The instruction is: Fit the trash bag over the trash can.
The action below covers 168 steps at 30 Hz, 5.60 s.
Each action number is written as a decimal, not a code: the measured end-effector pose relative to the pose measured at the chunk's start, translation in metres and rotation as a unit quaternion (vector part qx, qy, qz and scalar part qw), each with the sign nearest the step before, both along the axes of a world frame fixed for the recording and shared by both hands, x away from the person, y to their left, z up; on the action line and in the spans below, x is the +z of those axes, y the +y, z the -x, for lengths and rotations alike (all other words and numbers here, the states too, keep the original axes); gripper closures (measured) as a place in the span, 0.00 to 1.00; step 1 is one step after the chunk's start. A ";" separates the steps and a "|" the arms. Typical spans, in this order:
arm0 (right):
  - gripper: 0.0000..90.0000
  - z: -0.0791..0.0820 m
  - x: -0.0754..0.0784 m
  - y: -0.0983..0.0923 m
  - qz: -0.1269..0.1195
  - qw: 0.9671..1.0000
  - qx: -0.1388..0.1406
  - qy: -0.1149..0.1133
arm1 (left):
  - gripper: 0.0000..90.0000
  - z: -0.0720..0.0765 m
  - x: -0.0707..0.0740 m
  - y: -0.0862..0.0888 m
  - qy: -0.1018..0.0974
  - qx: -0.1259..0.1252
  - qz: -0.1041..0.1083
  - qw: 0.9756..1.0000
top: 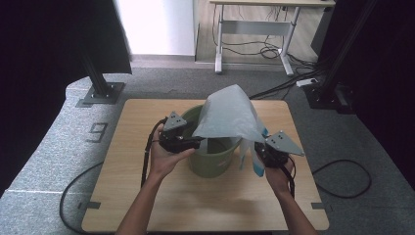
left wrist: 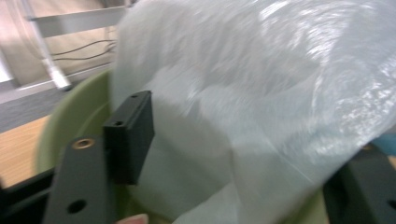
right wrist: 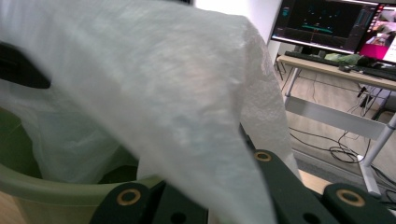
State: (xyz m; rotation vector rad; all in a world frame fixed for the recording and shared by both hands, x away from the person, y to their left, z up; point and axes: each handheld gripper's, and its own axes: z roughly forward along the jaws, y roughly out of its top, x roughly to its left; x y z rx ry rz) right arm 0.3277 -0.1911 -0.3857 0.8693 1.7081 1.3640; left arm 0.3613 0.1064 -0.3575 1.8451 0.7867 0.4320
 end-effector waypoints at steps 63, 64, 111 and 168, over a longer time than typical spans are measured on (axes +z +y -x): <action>0.96 -0.006 -0.008 0.012 0.018 0.996 0.048 0.075 | 0.88 0.008 0.018 -0.011 -0.004 -0.007 0.001 1.000; 0.96 -0.006 -0.009 0.011 0.016 0.996 0.049 0.075 | 0.91 0.007 0.017 -0.010 -0.001 -0.005 0.005 1.000; 0.28 -0.028 -0.071 -0.071 -0.070 0.988 0.102 0.097 | 0.99 -0.044 -0.017 0.075 0.074 0.136 0.035 0.987; 0.41 -0.036 -0.111 -0.058 -0.015 0.997 0.011 0.077 | 0.99 -0.051 -0.019 0.080 0.089 0.134 0.054 0.986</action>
